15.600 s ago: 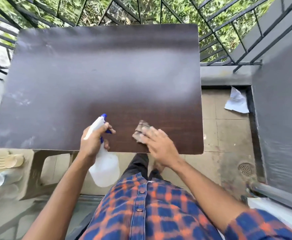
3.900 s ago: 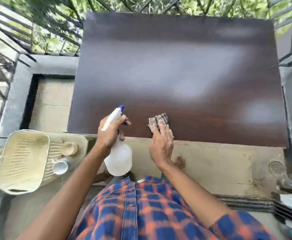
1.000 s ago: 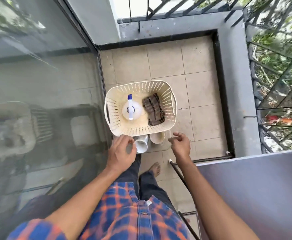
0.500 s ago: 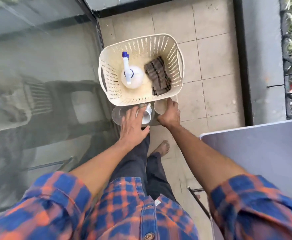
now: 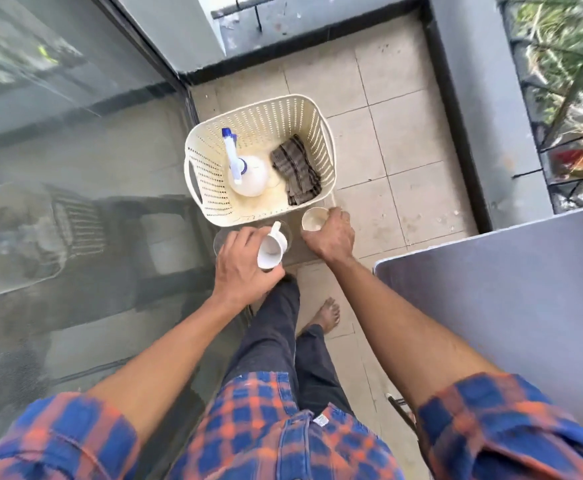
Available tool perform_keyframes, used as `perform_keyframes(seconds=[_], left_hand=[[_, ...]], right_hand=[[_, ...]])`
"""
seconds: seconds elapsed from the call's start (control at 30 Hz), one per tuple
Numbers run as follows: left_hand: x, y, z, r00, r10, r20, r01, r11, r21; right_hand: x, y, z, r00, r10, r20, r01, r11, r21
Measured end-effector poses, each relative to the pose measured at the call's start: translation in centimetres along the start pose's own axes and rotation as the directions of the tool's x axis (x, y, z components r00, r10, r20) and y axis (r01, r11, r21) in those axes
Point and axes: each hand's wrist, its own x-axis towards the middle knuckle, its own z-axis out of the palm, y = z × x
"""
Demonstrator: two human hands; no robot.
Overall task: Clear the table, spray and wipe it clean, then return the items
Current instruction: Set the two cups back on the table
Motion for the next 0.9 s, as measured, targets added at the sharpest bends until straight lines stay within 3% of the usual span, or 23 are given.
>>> perform_keyframes(seconds=[0.1,0.23,0.37,0.47,0.67,0.9], left_hand=[[-1.0,1.2,-2.3,0.997,0.016,-0.075,-0.021,0.998,-0.060],[-1.2,5.1,-4.8,0.992,-0.020,-0.125,-0.002,0.984,-0.178],[-0.4,10.3,-6.3,0.986,0.095,-0.139,-0.121,0.973,-0.197],[0.8,14.3,-6.0,0.987,0.102,-0.124,-0.129,0.966,-0.226],[1.8,21.9,-2.8,0.985,0.170,0.012,-0.159,0.941,-0.300],[0.3,32.1,2.0,0.957,0.226,0.183,-0.137,0.905,-0.402]], right_hand=[[-3.1,-0.2,-3.3,0.999,0.028,-0.026,-0.023,0.988,0.153],[-8.7,0.4,-7.9,0.982,-0.163,-0.091,0.184,0.925,0.332],[-13.7,3.3,-12.1,0.944,-0.238,-0.228,0.310,0.878,0.364],[-15.8,8.5,-15.3,0.924,-0.083,-0.374,0.267,0.840,0.472],[-19.0,21.4,-20.6,0.848,0.227,-0.479,0.176,0.732,0.658],[-22.5,33.8,-24.4,0.665,0.529,-0.528,0.170,0.581,0.796]])
